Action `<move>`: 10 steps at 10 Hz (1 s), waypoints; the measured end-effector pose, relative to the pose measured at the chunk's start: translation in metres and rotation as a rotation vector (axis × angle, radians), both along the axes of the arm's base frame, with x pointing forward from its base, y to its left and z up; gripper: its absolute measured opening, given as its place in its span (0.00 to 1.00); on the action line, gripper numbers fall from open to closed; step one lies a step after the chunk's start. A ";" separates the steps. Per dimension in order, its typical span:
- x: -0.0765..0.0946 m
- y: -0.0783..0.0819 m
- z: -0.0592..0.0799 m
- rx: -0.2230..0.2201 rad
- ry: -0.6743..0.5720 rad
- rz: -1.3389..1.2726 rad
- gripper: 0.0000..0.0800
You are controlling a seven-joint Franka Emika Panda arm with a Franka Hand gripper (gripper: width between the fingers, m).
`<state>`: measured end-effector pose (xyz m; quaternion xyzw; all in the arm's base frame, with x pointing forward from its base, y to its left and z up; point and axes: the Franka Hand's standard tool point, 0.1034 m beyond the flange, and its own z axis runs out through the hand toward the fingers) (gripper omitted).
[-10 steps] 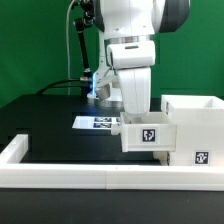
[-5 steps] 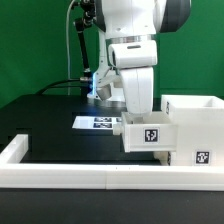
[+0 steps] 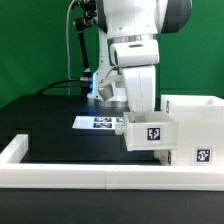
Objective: Assemble drawer
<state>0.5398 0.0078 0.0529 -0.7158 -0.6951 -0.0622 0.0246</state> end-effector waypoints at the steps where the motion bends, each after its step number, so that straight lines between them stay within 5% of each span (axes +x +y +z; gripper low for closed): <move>1: 0.000 0.000 0.000 0.000 0.000 0.000 0.05; 10: 0.005 0.002 0.000 -0.005 -0.009 0.019 0.05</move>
Offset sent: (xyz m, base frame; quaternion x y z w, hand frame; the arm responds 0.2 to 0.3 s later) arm 0.0108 0.0176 0.0020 -0.0059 0.0070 -0.0616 0.9981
